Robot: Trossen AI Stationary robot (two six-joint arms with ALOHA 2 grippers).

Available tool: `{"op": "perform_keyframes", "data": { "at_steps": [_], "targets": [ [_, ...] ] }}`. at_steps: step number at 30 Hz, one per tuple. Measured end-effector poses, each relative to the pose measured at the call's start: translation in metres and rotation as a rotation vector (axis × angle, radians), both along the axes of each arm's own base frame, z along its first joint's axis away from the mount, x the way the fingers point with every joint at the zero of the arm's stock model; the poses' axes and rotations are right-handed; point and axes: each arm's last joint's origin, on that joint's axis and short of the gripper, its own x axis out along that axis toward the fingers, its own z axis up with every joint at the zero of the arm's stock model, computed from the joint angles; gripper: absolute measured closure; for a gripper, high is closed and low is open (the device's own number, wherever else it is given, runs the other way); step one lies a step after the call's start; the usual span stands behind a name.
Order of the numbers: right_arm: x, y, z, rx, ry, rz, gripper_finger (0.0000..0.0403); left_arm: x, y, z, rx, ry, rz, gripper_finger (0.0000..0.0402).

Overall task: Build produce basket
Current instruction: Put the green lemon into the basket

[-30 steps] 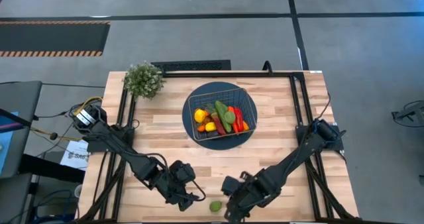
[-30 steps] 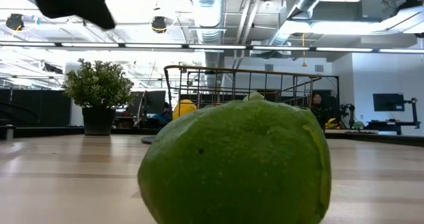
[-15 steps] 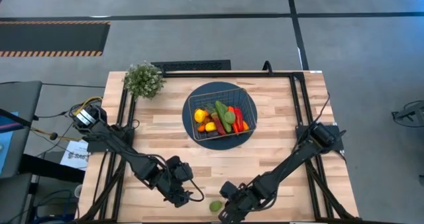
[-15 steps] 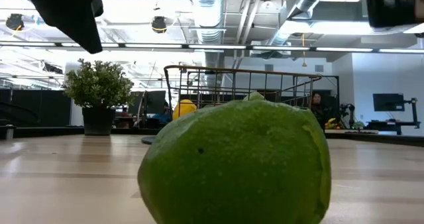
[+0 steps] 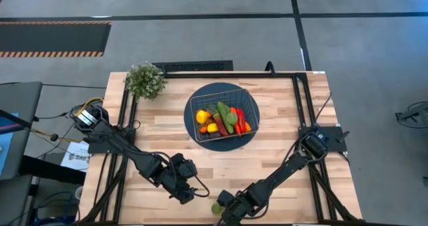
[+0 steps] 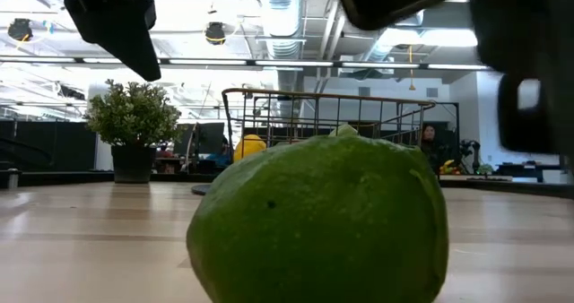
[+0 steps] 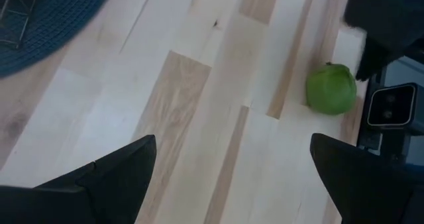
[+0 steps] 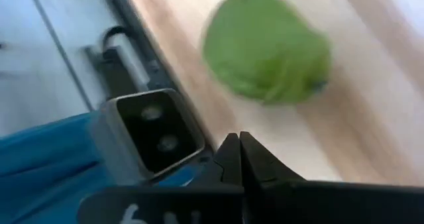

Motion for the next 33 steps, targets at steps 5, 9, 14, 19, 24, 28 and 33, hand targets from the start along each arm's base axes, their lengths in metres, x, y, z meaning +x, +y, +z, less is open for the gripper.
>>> {"op": "perform_keyframes", "data": {
  "at_steps": [5, 9, 14, 19, 24, 28, 33],
  "targets": [
    [0.011, -0.014, -0.006, -0.041, -0.016, 0.005, 0.0402, 0.0, 0.001, 0.0, 0.001, 0.002, 0.002, 0.0017],
    [0.022, -0.03, -0.01, -0.077, -0.032, 0.022, 0.0402, 0.0, 0.001, 0.0, -0.009, 0.007, 0.004, 0.0017],
    [0.036, -0.051, -0.009, -0.117, -0.068, 0.041, 0.0402, 0.0, 0.0, 0.0, -0.012, 0.007, 0.006, 0.0017],
    [0.046, -0.069, -0.008, -0.14, -0.083, 0.035, 0.0402, 0.0, 0.0, 0.0, -0.014, 0.008, 0.008, 0.0017],
    [0.049, -0.078, -0.003, -0.153, -0.084, 0.036, 0.0402, -0.001, 0.0, -0.001, -0.034, 0.03, -0.007, 0.0017],
    [0.039, -0.082, 0.028, -0.16, -0.085, 0.05, 0.0402, -0.003, 0.0, -0.001, -0.032, 0.057, -0.036, 0.0017],
    [0.009, -0.086, 0.091, -0.171, -0.12, 0.069, 0.0402, -0.004, -0.004, -0.001, -0.032, 0.076, -0.185, 0.0017]
  ]
}}
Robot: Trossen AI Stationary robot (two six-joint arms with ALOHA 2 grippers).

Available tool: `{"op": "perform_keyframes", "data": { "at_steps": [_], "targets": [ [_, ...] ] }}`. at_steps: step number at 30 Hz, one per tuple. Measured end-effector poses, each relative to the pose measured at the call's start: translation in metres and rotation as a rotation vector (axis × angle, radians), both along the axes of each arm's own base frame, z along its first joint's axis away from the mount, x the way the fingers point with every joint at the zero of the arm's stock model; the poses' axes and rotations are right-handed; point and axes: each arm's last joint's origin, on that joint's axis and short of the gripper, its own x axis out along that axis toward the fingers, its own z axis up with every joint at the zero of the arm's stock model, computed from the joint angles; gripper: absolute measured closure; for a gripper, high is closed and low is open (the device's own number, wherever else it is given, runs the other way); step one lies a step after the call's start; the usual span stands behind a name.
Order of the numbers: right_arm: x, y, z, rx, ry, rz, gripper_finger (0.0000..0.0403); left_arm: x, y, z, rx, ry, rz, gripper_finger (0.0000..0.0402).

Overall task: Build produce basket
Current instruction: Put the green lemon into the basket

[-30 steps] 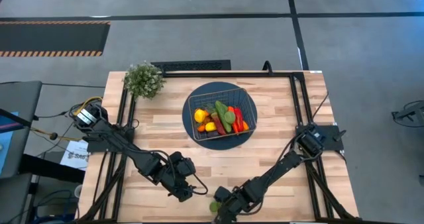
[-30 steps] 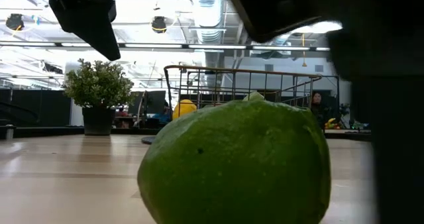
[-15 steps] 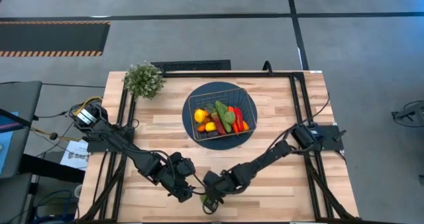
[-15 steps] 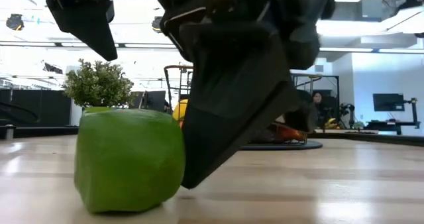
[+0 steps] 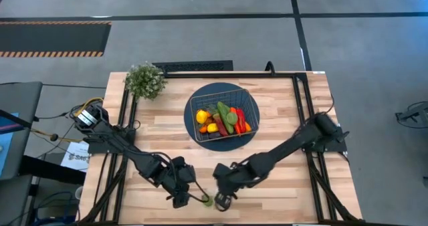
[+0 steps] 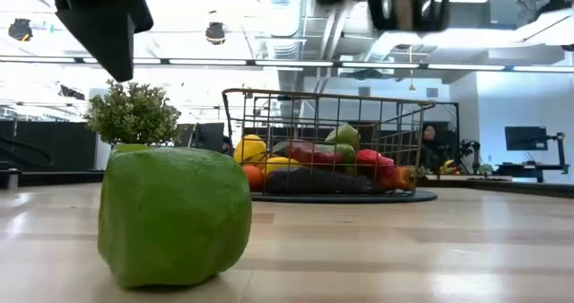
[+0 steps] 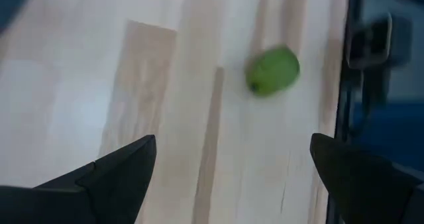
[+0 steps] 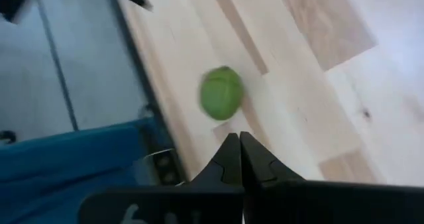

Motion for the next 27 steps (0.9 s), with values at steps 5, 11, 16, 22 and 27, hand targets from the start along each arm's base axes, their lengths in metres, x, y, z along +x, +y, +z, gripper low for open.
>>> {"op": "perform_keyframes", "data": {
  "at_steps": [5, 11, 16, 22, 27],
  "targets": [
    [-0.032, -0.003, 0.057, -0.029, -0.118, -0.034, 0.0402, 0.001, -0.004, 0.001, 0.024, -0.029, -0.189, 0.0017],
    [-0.065, -0.002, 0.107, -0.033, -0.295, -0.076, 0.0402, 0.01, -0.01, 0.009, 0.049, -0.186, -0.301, 0.0017],
    [-0.087, 0.002, 0.132, -0.06, -0.41, -0.093, 0.0402, 0.015, -0.013, 0.01, 0.125, -0.275, -0.345, 0.0017],
    [-0.097, 0.005, 0.138, -0.094, -0.447, -0.091, 0.0402, 0.019, -0.011, 0.012, 0.233, -0.332, -0.391, 0.0017],
    [-0.093, 0.006, 0.132, -0.118, -0.432, -0.092, 0.0402, 0.024, -0.012, 0.009, 0.288, -0.373, -0.347, 0.0017]
  ]
}}
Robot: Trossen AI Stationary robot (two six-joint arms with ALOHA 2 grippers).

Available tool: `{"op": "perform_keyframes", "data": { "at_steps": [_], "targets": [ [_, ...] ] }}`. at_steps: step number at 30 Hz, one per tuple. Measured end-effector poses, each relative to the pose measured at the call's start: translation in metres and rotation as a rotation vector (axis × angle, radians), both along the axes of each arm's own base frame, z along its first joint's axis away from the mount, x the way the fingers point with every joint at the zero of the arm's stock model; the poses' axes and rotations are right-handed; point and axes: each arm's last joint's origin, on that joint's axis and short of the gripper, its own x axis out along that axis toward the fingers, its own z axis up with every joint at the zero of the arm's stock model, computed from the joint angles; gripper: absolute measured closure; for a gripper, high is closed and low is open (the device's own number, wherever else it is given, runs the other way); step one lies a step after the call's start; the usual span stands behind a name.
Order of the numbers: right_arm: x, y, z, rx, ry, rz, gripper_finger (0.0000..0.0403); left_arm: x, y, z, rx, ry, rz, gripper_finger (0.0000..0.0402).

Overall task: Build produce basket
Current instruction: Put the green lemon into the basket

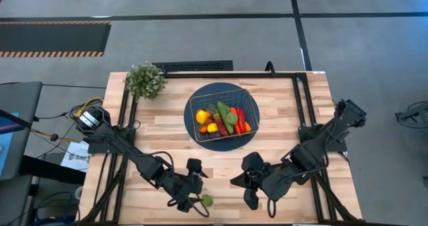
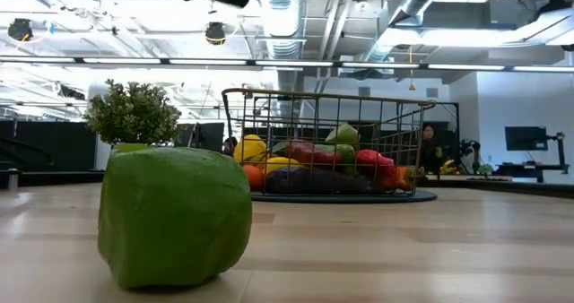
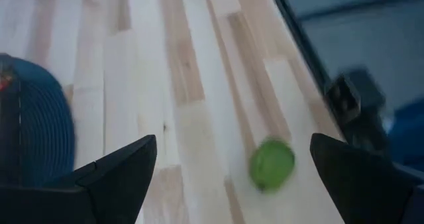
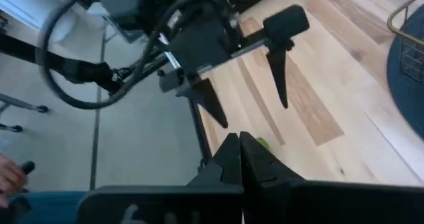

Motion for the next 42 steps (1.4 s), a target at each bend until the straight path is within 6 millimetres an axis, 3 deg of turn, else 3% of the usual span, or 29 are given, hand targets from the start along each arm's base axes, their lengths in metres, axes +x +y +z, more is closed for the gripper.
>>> {"op": "perform_keyframes", "data": {
  "at_steps": [12, 16, 25, 29, 33, 39, 42],
  "targets": [
    [0.007, 0.004, 0.001, -0.016, -0.056, 0.029, 0.0402, 0.016, 0.0, -0.008, -0.24, -0.017, 0.191, 0.0017],
    [0.007, 0.007, 0.007, -0.043, -0.12, 0.073, 0.0402, 0.016, -0.001, -0.009, -0.304, 0.034, 0.152, 0.0017],
    [0.002, 0.014, 0.007, -0.043, -0.117, 0.125, 0.0402, 0.0, -0.022, -0.009, 0.074, -0.081, -0.098, 0.0017],
    [0.001, 0.02, 0.015, -0.067, -0.197, 0.172, 0.0401, 0.0, -0.022, -0.009, 0.081, -0.085, -0.088, 0.0017],
    [-0.002, 0.022, 0.036, -0.114, -0.295, 0.217, 0.0401, 0.004, -0.02, -0.016, 0.093, -0.062, -0.077, 0.0017],
    [-0.013, 0.019, 0.066, -0.194, -0.328, 0.233, 0.0401, 0.014, -0.022, -0.036, 0.075, -0.015, -0.092, 0.0017],
    [-0.016, 0.016, 0.07, -0.221, -0.305, 0.22, 0.0401, 0.017, -0.025, -0.048, 0.073, 0.018, -0.12, 0.0017]
  ]
}}
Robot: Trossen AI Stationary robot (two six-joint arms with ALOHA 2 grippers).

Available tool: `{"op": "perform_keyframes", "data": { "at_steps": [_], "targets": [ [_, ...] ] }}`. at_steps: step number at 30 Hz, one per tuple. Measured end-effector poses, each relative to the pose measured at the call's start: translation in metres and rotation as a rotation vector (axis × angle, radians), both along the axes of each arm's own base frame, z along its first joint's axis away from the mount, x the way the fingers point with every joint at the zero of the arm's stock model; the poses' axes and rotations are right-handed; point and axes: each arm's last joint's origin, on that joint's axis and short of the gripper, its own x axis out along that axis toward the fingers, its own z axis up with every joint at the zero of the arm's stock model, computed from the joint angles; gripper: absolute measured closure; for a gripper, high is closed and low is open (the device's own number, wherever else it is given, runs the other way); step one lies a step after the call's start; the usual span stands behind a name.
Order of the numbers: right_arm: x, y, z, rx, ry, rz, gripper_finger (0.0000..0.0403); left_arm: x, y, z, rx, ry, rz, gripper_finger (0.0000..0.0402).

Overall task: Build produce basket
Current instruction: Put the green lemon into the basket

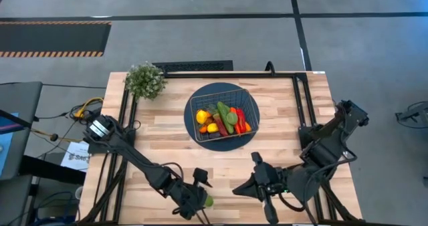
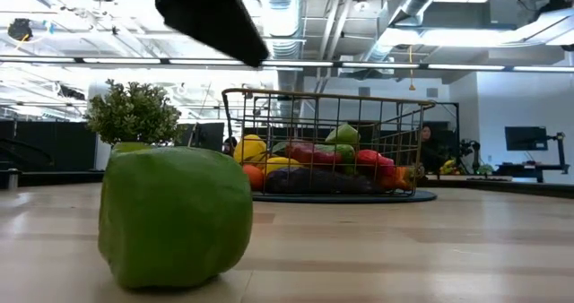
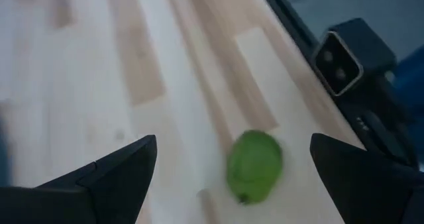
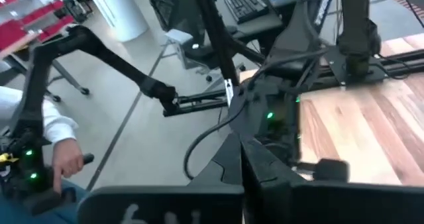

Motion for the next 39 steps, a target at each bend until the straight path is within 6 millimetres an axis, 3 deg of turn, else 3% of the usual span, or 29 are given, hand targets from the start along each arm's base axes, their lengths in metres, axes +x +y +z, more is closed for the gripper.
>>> {"op": "perform_keyframes", "data": {
  "at_steps": [8, 39],
  "targets": [
    [-0.002, -0.003, 0.0, -0.012, 0.012, -0.026, 0.0401, 0.004, -0.008, -0.022, -0.05, 0.064, -0.041, 0.0017],
    [-0.002, -0.004, -0.002, 0.013, 0.041, -0.039, 0.0401, 0.011, -0.001, -0.022, -0.116, 0.07, 0.037, 0.0017]
  ]
}}
